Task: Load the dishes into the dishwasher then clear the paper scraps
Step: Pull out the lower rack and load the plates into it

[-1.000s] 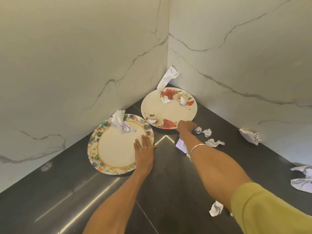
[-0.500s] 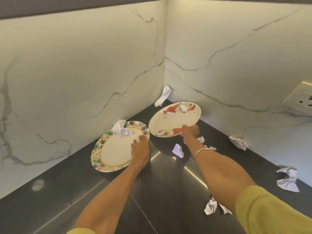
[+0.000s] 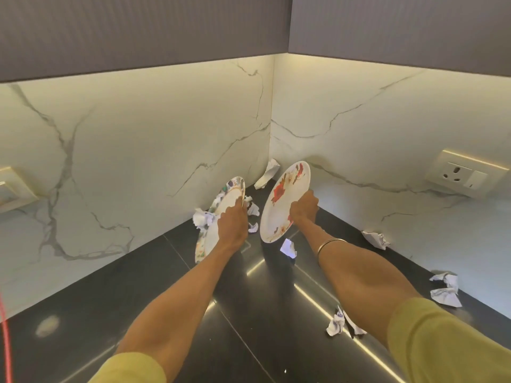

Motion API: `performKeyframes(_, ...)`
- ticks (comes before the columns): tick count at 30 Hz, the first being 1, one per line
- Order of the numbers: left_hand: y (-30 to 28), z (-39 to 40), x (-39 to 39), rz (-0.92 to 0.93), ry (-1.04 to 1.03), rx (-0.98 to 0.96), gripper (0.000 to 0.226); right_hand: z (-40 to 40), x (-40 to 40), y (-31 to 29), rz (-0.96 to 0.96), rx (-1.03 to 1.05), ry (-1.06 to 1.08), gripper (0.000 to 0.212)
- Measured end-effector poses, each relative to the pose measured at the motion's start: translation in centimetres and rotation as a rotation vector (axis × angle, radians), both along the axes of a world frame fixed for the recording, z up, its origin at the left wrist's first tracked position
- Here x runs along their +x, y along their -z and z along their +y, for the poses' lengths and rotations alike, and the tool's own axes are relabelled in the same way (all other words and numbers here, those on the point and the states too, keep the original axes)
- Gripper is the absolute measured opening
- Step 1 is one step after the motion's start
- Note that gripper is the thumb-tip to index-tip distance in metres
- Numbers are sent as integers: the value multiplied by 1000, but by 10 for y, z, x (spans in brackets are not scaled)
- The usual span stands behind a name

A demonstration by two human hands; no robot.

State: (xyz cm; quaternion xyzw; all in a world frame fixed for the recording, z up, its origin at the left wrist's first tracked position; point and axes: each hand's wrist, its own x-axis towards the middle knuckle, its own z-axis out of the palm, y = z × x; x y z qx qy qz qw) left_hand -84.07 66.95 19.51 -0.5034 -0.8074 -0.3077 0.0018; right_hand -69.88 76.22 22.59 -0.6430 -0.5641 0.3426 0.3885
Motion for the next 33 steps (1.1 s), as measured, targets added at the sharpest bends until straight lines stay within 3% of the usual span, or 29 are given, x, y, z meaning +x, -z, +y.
performKeyframes(9,-35,-20,17,-295,-83,246,42,-48,26,-23,-106,75,-58,38)
performKeyframes(16,-41,-46,42,-170,41,273,43,-90,67,-37,-147,90,83,36)
performKeyframes(33,-51,-123,157,-175,373,294,48,-219,224,-59,-196,106,499,35)
